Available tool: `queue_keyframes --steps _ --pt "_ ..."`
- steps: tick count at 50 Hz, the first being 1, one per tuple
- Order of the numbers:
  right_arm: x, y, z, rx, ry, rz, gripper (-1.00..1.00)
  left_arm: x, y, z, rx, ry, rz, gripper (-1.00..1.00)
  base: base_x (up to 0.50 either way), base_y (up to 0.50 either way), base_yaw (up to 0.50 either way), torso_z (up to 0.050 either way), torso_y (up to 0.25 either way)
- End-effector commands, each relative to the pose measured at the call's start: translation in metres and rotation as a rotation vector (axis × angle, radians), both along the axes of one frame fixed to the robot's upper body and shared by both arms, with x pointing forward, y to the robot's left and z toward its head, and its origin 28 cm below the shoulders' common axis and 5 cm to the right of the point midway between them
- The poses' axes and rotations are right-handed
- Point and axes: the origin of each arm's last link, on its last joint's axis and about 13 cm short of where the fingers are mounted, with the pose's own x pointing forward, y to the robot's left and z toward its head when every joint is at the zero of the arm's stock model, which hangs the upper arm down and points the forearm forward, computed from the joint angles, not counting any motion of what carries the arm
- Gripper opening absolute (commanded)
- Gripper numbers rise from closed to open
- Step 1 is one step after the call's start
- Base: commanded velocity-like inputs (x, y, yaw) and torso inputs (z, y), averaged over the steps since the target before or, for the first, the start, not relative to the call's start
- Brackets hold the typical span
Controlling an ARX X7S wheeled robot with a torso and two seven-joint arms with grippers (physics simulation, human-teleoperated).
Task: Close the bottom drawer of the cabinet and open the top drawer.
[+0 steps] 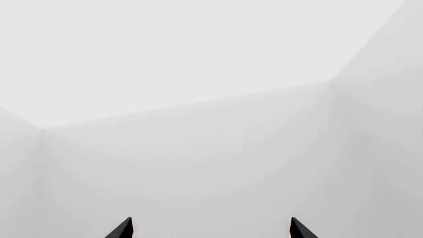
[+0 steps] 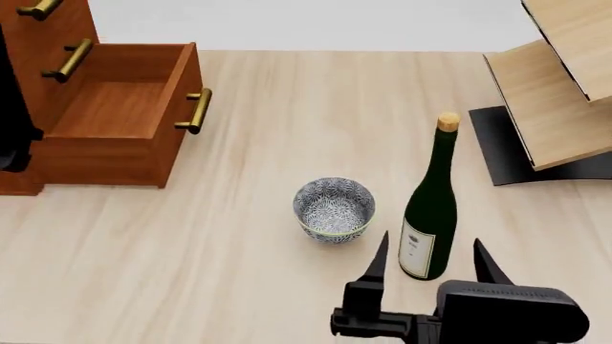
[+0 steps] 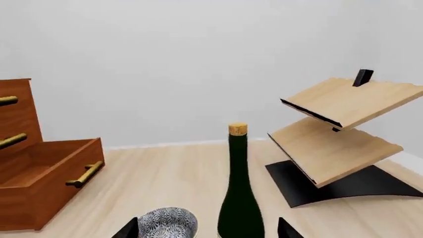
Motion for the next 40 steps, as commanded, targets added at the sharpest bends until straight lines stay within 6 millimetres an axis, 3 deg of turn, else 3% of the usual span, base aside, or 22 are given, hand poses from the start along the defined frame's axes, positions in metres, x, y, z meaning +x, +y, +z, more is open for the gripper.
queue_keyframes --steps 1,40 --pt "-0.0022 0.0019 0.0050 -0.011 -0.014 0.010 1.00 -0.0115 0.0003 0.0147 -0.012 -0.039 -0.014 1.00 0.00 0.41 0.00 0.000 0.000" --pt "0.0002 0.0031 -0.0014 -0.019 0.006 0.039 1.00 -0.0099 -0.0044 0.0111 0.015 -0.039 -0.006 1.00 0.00 0.50 0.00 0.000 0.000"
